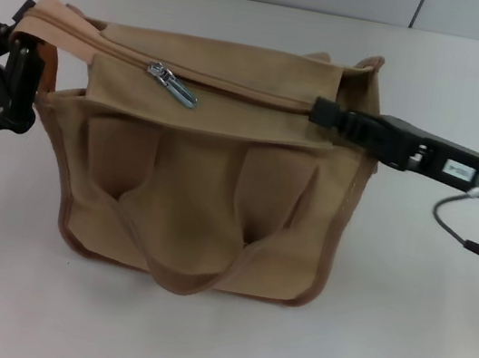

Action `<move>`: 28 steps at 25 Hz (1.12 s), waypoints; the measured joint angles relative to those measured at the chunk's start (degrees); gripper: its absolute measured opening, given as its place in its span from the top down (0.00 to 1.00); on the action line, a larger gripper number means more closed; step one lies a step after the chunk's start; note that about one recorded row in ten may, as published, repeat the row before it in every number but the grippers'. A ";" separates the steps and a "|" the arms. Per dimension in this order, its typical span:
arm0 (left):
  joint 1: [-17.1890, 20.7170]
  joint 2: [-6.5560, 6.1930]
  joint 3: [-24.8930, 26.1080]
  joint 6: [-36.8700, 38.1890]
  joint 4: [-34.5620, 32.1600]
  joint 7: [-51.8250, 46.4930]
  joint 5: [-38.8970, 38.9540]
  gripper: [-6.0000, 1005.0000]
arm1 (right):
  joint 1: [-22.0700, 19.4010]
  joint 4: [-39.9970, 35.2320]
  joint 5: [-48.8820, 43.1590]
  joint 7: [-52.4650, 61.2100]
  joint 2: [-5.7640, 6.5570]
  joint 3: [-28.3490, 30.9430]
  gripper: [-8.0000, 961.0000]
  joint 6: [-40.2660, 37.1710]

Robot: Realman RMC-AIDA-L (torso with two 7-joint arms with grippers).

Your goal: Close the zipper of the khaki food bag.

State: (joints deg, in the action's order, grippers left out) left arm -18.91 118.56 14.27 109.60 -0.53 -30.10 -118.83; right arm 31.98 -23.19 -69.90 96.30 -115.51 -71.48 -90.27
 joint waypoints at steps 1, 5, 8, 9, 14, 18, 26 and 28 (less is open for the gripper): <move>-0.01 0.05 -0.09 0.00 0.04 -0.01 -0.06 0.97 | -0.23 -0.16 0.04 -0.69 -0.07 0.54 0.96 -1.29; -0.20 0.15 -0.21 0.13 0.42 -0.03 -0.15 0.97 | 0.73 -2.44 -0.03 -3.25 -1.36 1.10 0.93 -4.93; -0.23 0.19 -0.22 0.49 0.89 -0.04 -0.19 0.97 | 2.32 -3.03 -0.73 -3.10 -1.94 0.67 0.90 -4.38; -0.22 0.20 -0.24 0.82 1.40 -0.04 -0.23 0.97 | 4.40 -2.92 -2.74 -2.20 -2.64 0.47 0.89 -2.95; -0.72 0.28 -0.76 1.14 2.12 -0.05 -0.33 0.97 | 7.96 -2.73 -8.25 0.72 -3.65 0.19 0.84 2.46; -1.27 0.34 -0.91 1.15 2.18 -0.05 -0.35 0.97 | 9.59 -2.74 -9.08 1.68 -3.72 -0.56 0.76 3.95; -3.01 0.39 -1.09 1.11 2.27 -0.05 -0.35 0.97 | 12.52 -2.61 -9.15 2.80 -3.75 -2.06 0.50 6.31; -3.30 0.40 -1.12 1.11 2.66 -0.05 -0.35 0.97 | 13.08 -2.61 -9.16 3.05 -3.77 -2.23 0.47 6.56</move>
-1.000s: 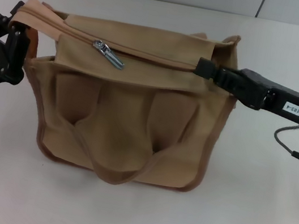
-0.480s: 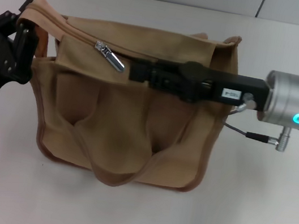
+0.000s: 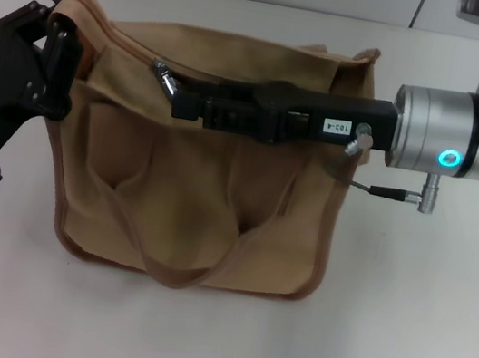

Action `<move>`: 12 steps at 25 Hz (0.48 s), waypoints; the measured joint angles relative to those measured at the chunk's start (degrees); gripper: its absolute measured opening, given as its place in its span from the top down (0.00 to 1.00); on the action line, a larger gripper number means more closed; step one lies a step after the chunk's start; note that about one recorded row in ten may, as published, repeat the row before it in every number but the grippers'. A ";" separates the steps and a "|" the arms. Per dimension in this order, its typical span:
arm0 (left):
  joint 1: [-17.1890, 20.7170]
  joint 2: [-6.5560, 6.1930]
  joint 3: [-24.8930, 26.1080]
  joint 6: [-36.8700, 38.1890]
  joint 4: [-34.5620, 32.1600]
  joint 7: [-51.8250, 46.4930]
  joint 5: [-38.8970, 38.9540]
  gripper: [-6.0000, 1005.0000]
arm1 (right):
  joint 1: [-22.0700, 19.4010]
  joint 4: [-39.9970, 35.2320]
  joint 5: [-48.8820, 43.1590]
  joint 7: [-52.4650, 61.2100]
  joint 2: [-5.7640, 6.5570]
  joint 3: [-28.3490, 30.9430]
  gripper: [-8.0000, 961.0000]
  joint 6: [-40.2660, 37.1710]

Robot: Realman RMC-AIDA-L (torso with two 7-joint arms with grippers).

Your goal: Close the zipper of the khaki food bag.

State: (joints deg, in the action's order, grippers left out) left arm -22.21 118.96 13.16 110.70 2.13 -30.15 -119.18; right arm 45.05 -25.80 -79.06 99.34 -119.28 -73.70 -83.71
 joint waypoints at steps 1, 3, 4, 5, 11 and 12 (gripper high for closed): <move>-0.18 0.01 -0.07 0.00 0.21 0.00 -0.01 0.97 | 0.52 0.00 -0.02 0.39 -0.05 -0.06 0.47 0.30; -0.55 0.02 -0.34 -0.09 0.29 0.09 -0.02 0.97 | 0.77 0.00 -0.03 0.48 -0.06 -0.22 0.47 0.34; -0.74 0.02 -0.61 -0.18 0.30 0.19 -0.02 0.97 | 1.07 0.00 -0.04 0.61 -0.08 -0.42 0.47 0.35; -0.96 0.03 -0.94 -0.33 0.31 0.36 -0.03 0.97 | 1.26 0.00 -0.04 0.70 -0.11 -0.69 0.47 0.36; -1.30 0.10 -1.41 -0.55 0.76 0.61 -0.10 0.97 | 1.63 0.01 -0.03 1.44 -0.16 -2.08 0.48 3.08; -1.30 0.10 -1.41 -0.55 0.76 0.61 -0.10 0.97 | 1.63 0.01 -0.03 1.44 -0.16 -2.08 0.48 3.08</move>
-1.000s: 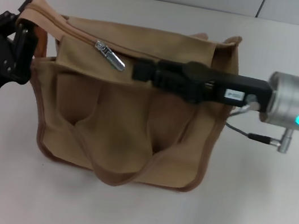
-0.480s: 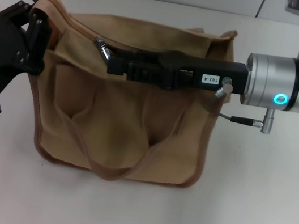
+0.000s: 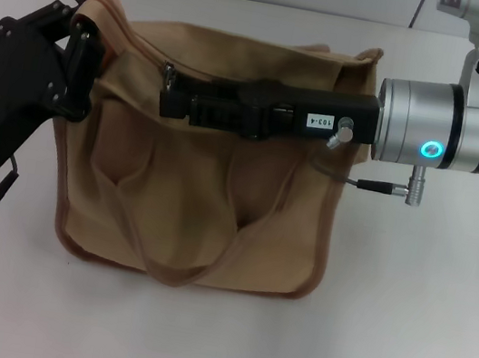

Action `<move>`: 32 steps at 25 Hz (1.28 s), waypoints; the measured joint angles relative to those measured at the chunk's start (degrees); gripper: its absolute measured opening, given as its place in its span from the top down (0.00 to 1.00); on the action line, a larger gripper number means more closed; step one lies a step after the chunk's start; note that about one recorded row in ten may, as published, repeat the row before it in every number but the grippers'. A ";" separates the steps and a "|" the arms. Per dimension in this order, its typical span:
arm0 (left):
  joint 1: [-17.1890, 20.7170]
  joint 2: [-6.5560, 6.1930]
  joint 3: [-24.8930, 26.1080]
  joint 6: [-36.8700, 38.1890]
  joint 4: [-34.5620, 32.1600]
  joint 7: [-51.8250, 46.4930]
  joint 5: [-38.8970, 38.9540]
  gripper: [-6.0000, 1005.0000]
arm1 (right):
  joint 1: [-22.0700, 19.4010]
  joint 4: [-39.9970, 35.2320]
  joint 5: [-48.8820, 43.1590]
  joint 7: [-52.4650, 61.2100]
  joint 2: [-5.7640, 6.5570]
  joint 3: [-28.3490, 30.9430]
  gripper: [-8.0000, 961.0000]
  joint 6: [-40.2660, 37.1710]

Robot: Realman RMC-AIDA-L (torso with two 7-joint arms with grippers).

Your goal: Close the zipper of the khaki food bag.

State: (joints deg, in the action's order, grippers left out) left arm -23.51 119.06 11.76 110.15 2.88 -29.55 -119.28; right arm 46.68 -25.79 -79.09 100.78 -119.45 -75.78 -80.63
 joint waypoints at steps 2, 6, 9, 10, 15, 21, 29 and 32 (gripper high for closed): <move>-0.01 -0.02 0.12 -0.02 0.01 0.00 0.00 0.97 | -0.02 -0.11 0.00 0.22 0.00 -0.01 0.48 0.03; -0.04 -0.04 0.30 -0.14 0.02 0.02 0.01 0.97 | 0.00 -0.34 0.00 0.30 0.00 -0.34 0.48 -0.22; -0.04 -0.06 0.36 -0.16 0.02 0.02 0.00 0.97 | 0.03 -0.26 0.00 0.47 0.00 -0.79 0.48 0.10; -0.04 -0.06 0.30 -0.16 0.02 0.02 0.00 0.97 | 0.03 -0.19 0.00 0.48 0.00 -0.79 0.48 0.08; -0.05 -0.05 0.25 -0.16 0.02 0.02 0.03 0.97 | 0.02 -0.34 -0.03 0.41 0.01 -0.80 0.49 -0.37; -0.03 0.03 0.14 -0.14 0.11 0.02 0.04 0.97 | -0.10 -0.47 -0.58 -1.37 0.01 -0.97 0.62 -0.41; 0.07 0.03 0.11 -0.07 0.10 0.02 0.04 0.97 | 0.02 -0.58 -0.28 -1.49 -0.02 -1.04 0.82 -0.49; 0.26 0.04 0.17 -0.07 0.10 0.02 0.03 0.97 | 0.02 -0.63 -0.22 -1.50 -0.07 -1.04 0.88 -0.49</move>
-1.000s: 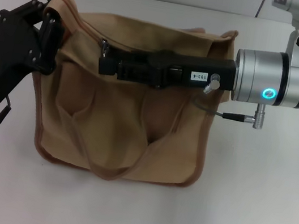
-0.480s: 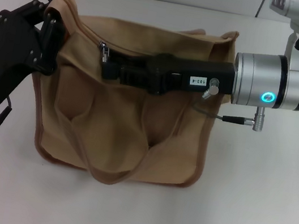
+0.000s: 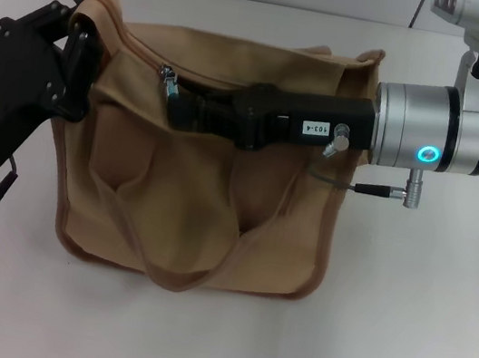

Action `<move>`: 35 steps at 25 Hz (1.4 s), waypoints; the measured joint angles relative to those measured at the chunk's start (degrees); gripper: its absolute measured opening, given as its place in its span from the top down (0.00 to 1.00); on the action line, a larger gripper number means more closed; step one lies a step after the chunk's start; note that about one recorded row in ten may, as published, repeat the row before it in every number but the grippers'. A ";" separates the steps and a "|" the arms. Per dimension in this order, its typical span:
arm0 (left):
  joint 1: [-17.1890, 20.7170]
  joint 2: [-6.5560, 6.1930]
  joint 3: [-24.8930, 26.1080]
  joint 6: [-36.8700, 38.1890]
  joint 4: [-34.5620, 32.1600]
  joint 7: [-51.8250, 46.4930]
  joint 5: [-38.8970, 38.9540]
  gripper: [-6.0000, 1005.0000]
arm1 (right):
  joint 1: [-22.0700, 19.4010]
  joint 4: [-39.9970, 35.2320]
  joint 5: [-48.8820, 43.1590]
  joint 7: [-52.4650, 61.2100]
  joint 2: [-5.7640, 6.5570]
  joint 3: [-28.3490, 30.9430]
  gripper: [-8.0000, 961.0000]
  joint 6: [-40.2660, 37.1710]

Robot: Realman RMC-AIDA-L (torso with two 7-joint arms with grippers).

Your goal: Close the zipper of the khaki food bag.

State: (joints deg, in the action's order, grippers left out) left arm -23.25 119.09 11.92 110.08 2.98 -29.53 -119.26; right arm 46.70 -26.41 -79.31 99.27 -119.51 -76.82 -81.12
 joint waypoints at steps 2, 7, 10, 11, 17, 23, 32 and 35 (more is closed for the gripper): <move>0.14 0.00 0.10 0.00 0.00 0.00 0.00 0.97 | -0.01 -0.01 0.01 0.00 0.00 0.05 0.93 0.00; 0.44 -0.02 0.27 -0.02 0.00 0.00 0.05 0.97 | -0.94 -0.05 0.06 -0.03 0.03 0.73 0.99 0.00; 0.95 -0.12 0.66 -0.19 -0.17 0.00 0.39 0.97 | -1.67 -0.06 0.06 -0.04 0.15 1.02 0.99 -0.02; 1.45 -0.17 1.25 -0.40 -0.29 -0.10 0.42 0.97 | -2.11 -0.05 0.06 -0.05 0.23 1.35 0.99 -0.02; 3.86 -0.30 4.29 -0.79 -0.50 -0.32 0.41 0.97 | -4.52 -0.10 -0.20 -0.05 0.86 3.89 0.99 -0.24; 4.72 -0.40 5.21 -0.86 -0.58 -0.43 0.43 0.97 | -6.48 -0.15 -0.25 -0.05 1.49 5.49 0.99 -0.97; 5.52 -0.46 5.67 -2.55 -0.70 -0.30 0.53 0.97 | -12.67 0.04 -0.39 -0.04 3.20 10.69 0.99 -4.23; 5.52 -0.44 5.67 -2.85 -0.70 -0.28 0.54 0.97 | -13.78 0.06 -0.40 -0.04 3.55 11.64 0.99 -4.57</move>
State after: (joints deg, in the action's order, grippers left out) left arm -17.73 118.65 17.59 107.23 2.28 -29.81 -118.72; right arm 32.92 -26.35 -79.71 99.23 -115.97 -65.18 -85.69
